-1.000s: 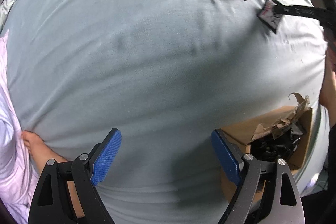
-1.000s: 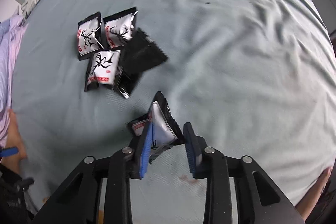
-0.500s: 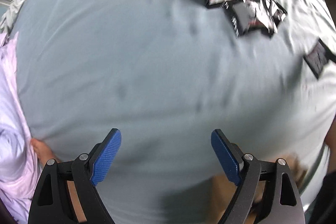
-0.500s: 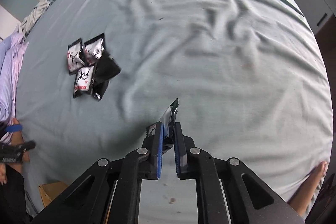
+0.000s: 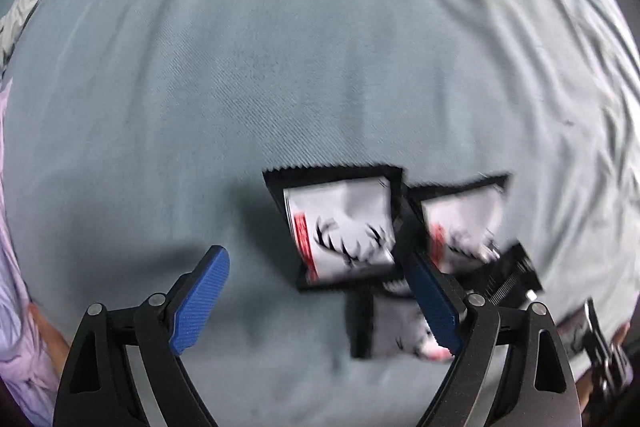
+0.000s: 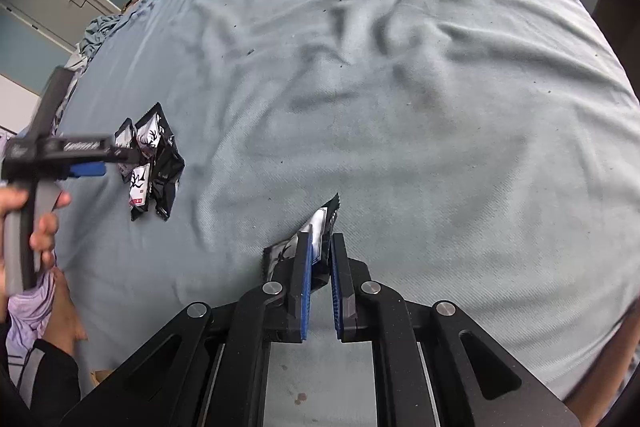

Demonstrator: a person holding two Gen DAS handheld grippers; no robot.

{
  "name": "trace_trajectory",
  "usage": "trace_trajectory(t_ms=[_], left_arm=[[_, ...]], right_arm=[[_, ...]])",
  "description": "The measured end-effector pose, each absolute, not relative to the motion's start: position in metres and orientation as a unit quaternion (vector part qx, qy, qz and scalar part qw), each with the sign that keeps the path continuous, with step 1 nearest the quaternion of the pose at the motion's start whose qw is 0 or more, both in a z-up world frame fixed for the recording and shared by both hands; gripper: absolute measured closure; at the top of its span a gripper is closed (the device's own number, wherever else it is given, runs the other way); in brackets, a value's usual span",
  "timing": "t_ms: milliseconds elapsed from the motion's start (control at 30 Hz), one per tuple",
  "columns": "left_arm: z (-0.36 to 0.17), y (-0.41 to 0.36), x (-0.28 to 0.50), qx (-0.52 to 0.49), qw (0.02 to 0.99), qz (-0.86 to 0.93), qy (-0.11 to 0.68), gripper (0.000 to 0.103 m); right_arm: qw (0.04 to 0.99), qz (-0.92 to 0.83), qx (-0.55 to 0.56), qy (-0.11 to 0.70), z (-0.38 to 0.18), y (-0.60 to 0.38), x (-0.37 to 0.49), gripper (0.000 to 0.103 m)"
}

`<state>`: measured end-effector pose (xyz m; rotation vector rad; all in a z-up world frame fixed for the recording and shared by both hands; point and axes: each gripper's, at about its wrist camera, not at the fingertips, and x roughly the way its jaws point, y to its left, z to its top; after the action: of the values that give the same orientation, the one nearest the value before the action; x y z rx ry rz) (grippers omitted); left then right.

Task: Organize snacks
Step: 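Drop a white packet into the box with the left gripper while the right holds, then carry the black packet over the box and open the right gripper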

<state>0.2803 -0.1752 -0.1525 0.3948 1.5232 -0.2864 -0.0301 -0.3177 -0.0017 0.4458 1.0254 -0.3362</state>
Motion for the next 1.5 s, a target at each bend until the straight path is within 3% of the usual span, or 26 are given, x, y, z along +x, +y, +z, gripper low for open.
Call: trace_trajectory(t_ms=[33, 67, 100, 233, 433, 600, 733, 833, 900, 933, 1000, 1500], left_arm=[[-0.157, -0.173, 0.281, 0.172, 0.694, -0.132, 0.687, 0.031], [-0.157, -0.173, 0.282, 0.158, 0.691, -0.145, 0.690, 0.051], [-0.153, -0.170, 0.282, 0.153, 0.698, -0.151, 0.683, 0.057], [-0.128, -0.150, 0.267, 0.161, 0.710, -0.161, 0.666, 0.060], [-0.041, -0.106, 0.191, 0.175, 0.710, -0.220, 0.645, 0.061], [0.011, -0.068, 0.096, 0.184, 0.639, -0.312, 0.679, 0.061], [0.011, -0.041, 0.014, 0.220, 0.607, -0.355, 0.676, 0.059], [-0.009, -0.025, -0.005, 0.208, 0.597, -0.341, 0.696, 0.055], [-0.018, -0.024, -0.009, 0.261, 0.574, -0.333, 0.701, 0.053], [-0.015, -0.024, -0.008, 0.264, 0.583, -0.338, 0.690, 0.048], [-0.006, -0.019, -0.005, 0.277, 0.609, -0.329, 0.667, 0.017], [0.020, 0.022, 0.035, 0.179, 0.655, -0.293, 0.673, 0.016]], right_arm=[[0.836, -0.153, 0.210, 0.483, -0.002, -0.317, -0.030, 0.096], [0.836, -0.152, 0.211, 0.482, -0.002, -0.317, -0.030, 0.096], [0.838, -0.151, 0.214, 0.479, -0.002, -0.317, -0.030, 0.096], [0.844, -0.143, 0.215, 0.470, 0.004, -0.310, -0.034, 0.096], [0.850, -0.142, 0.194, 0.469, 0.033, -0.281, -0.036, 0.096], [0.866, -0.117, 0.157, 0.461, 0.069, -0.230, -0.036, 0.096], [0.868, -0.098, 0.127, 0.470, 0.089, -0.185, -0.048, 0.096], [0.876, -0.093, 0.118, 0.457, 0.120, -0.164, -0.069, 0.096], [0.886, -0.083, 0.113, 0.441, 0.145, -0.147, -0.091, 0.096], [0.890, -0.076, 0.108, 0.436, 0.153, -0.139, -0.100, 0.096], [0.887, -0.062, 0.104, 0.445, 0.164, -0.124, -0.120, 0.096], [0.810, -0.008, 0.063, 0.584, 0.133, -0.064, -0.129, 0.096]])
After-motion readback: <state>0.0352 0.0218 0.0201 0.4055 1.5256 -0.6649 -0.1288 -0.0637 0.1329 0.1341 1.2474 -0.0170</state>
